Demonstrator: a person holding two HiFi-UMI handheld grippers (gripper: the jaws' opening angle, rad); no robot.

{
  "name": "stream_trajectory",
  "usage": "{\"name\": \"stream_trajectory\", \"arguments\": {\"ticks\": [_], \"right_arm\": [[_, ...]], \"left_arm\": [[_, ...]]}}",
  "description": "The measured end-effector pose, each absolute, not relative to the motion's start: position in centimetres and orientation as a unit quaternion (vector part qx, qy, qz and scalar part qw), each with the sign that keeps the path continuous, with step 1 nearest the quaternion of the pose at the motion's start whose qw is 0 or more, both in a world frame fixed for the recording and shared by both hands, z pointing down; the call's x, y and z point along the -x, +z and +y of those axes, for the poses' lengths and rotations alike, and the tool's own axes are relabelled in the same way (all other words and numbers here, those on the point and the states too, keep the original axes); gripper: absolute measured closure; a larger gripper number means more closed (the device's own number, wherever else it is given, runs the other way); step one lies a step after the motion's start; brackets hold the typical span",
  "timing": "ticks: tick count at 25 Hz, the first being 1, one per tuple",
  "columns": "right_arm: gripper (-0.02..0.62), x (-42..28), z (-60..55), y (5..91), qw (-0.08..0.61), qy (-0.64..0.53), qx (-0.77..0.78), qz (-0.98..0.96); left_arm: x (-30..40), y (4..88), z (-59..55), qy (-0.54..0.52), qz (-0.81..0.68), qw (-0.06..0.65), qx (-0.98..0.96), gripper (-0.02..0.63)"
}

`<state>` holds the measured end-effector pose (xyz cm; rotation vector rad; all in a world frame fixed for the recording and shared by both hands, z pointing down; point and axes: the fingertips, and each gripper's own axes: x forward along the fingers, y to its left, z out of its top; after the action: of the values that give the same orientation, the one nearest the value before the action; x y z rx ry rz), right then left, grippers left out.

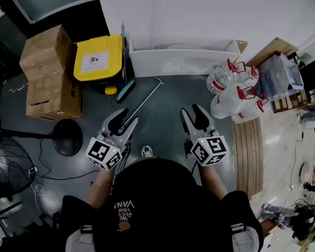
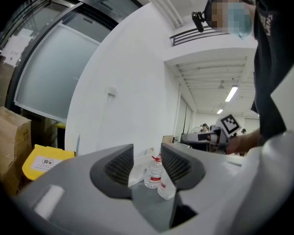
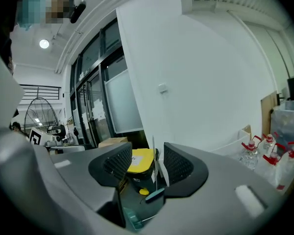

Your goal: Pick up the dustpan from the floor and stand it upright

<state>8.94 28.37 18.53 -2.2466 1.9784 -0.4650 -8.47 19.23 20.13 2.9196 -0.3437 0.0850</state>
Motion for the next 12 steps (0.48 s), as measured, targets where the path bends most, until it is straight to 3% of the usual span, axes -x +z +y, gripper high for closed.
{"name": "stream_trajectory", "arguments": {"ticks": [3,12], "right_arm": [[0.417,-9.6,25.9,19.2,0.056,-0.161,0.74,0.65],[0.417,-12.9,17.5,21.9,0.034,-0.183,0.706,0.683]], "left_arm": [[7.9,21.0,17.0,0.038,-0.118,0.105,-0.987,0.391],[5.9,23.9,11.4,0.057,-0.165,0.113,-0.978,0.377]]}}
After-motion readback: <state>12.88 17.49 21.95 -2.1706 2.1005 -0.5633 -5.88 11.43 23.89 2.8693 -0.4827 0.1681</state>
